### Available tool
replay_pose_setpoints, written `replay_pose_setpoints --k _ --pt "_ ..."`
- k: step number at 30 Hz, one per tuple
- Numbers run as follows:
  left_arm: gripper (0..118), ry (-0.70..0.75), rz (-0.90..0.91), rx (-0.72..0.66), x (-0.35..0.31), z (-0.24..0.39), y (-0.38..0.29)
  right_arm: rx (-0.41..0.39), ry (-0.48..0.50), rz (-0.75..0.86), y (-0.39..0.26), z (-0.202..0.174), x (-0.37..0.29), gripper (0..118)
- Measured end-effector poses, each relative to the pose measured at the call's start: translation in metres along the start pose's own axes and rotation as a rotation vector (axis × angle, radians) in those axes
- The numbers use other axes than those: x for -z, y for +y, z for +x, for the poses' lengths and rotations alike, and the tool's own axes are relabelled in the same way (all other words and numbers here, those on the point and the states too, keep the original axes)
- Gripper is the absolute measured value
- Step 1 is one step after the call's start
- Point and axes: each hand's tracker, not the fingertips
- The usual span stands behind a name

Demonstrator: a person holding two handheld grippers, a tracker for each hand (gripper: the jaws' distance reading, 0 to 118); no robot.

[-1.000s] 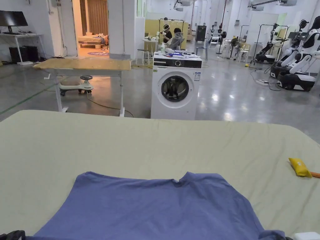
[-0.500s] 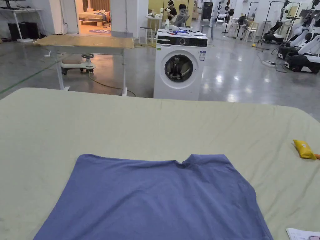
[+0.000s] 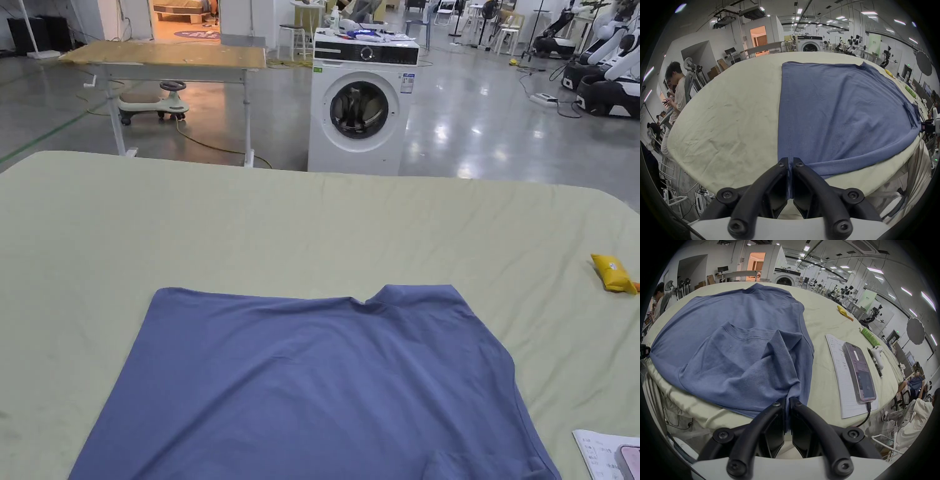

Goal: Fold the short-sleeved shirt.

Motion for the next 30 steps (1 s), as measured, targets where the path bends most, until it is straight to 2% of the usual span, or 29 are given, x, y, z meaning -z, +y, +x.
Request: replay_pose_setpoints --k 2,4,6,8,9,11,15,17,18,19,20,21,23,25,30 --pt "0 0.000 -0.008 -0.006 0.000 0.000 0.001 -0.006 -0.005 -0.001 0.002 0.000 0.000 6" --pt "1 -0.012 -0.011 -0.031 -0.001 -0.003 0.004 0.001 -0.013 -0.010 0.005 -0.001 -0.001 14" --pt "8 -0.036 -0.002 -0.058 -0.010 -0.004 0.010 0.000 -0.053 -0.025 0.012 -0.001 -0.007 40" --pt "22 -0.076 0.041 -0.086 -0.016 -0.004 0.016 0.027 -0.064 0.002 0.020 -0.001 -0.017 64" --pt "29 -0.089 0.071 -0.086 -0.021 -0.002 0.020 0.058 -0.046 0.047 0.026 -0.001 -0.024 70" --pt "44 -0.089 0.139 -0.071 -0.027 0.004 0.030 0.084 -0.021 0.098 0.038 -0.003 -0.035 73" --pt "46 -0.080 0.282 -0.039 -0.041 0.025 0.057 0.131 0.005 0.319 0.064 -0.016 -0.052 73" --pt "44 -0.080 0.367 -0.036 -0.049 0.035 0.071 0.156 0.008 0.405 0.076 -0.023 -0.057 69" --pt "40 -0.071 0.408 -0.029 -0.052 0.042 0.076 0.171 0.015 0.456 0.081 -0.028 -0.059 61" --pt "33 -0.059 0.450 -0.014 -0.055 0.049 0.080 0.179 0.019 0.500 0.086 -0.033 -0.058 47" --pt "21 -0.056 0.482 0.000 -0.058 0.054 0.083 0.183 0.020 0.535 0.090 -0.037 -0.059 23" --pt "13 -0.039 0.514 0.013 -0.058 0.060 0.087 0.181 0.015 0.570 0.093 -0.042 -0.060 7" --pt "0 -0.032 0.547 0.015 -0.061 0.070 0.091 0.196 0.029 0.630 0.099 -0.051 -0.062 4" --pt "0 -0.059 0.560 0.006 -0.063 0.075 0.097 0.206 0.073 0.664 0.102 -0.057 -0.064 0" --pt "0 -0.071 0.585 -0.044 -0.066 0.078 0.100 0.200 0.052 0.759 0.100 -0.066 -0.071 0"
